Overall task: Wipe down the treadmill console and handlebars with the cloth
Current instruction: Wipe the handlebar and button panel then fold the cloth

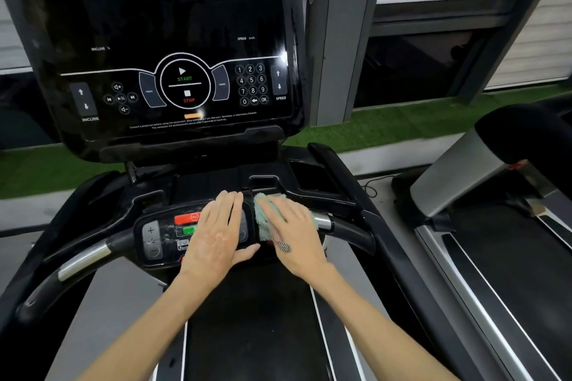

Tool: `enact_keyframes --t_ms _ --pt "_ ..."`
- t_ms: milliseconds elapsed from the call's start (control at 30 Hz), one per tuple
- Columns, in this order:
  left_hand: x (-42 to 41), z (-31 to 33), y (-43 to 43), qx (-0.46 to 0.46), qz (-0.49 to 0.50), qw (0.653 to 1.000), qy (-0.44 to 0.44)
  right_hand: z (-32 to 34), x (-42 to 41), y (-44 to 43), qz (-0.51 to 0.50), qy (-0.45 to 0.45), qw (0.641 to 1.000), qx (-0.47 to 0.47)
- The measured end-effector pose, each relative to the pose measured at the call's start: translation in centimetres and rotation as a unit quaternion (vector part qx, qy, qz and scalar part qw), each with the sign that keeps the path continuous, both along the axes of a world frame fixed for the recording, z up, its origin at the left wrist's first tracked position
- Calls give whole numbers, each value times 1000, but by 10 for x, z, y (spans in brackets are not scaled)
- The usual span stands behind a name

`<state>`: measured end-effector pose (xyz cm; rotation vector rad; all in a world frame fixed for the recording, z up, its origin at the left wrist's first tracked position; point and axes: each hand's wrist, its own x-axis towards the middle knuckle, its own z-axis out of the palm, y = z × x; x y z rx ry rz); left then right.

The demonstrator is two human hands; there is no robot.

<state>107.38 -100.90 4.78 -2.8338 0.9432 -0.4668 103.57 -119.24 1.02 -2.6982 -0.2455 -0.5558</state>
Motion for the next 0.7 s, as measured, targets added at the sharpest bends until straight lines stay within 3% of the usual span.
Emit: enact_keyframes --t_ms 133,300,467,567,700 --pt "0 1 1 0 0 1000 -4 -34 -17 -33 -69 -15 995 69" --pt "0 -2 0 -2 3 1000 -6 -57 -36 -88 -145 56 977 148" --pt "0 -2 -1 -13 1 1000 4 -38 -11 -70 -144 57 983 96" --pt "-1 -1 -1 -8 3 1000 10 -13 8 -33 -85 46 994 41" --pt "-1 0 -1 -11 3 1000 12 4 18 0 -39 22 998 50"
